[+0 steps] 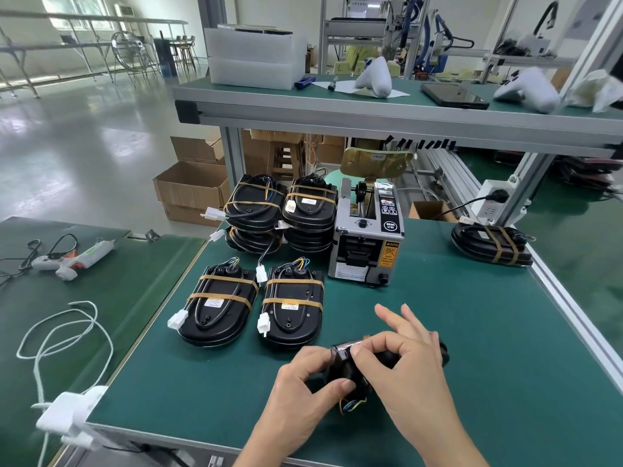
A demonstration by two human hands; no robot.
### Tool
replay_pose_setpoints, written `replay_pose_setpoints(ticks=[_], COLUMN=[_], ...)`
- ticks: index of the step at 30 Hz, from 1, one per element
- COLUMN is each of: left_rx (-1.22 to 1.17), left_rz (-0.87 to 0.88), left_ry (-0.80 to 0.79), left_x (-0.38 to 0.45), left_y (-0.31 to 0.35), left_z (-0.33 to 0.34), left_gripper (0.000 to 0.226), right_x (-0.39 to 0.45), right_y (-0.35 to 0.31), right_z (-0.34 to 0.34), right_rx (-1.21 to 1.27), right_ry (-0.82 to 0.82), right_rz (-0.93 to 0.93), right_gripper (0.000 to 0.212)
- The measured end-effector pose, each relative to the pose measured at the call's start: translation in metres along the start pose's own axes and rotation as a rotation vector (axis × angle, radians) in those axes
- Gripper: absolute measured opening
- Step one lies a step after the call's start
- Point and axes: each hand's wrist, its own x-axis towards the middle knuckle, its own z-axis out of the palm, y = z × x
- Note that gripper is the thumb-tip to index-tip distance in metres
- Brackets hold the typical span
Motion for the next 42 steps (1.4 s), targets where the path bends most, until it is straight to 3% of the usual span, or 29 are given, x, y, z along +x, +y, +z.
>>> replay_pose_setpoints(ticks=[17, 42], left_rx=[-0.006, 0.009], left_rz=[-0.015, -0.017], left_ry=[-0.007, 0.001], left_x=[0.0, 0.001], left_y=[-0.001, -0.004], left_z=[0.0, 0.0], left_gripper=[0.052, 0.05], right_x=[0.0, 0.0], right_y=[0.005, 0.005], right_z=[0.007, 0.012], right_rx=[-0.06, -0.158], right_ry=[0.065, 0.095], right_rz=[-0.029, -0.059], right_gripper=[0.022, 0.021])
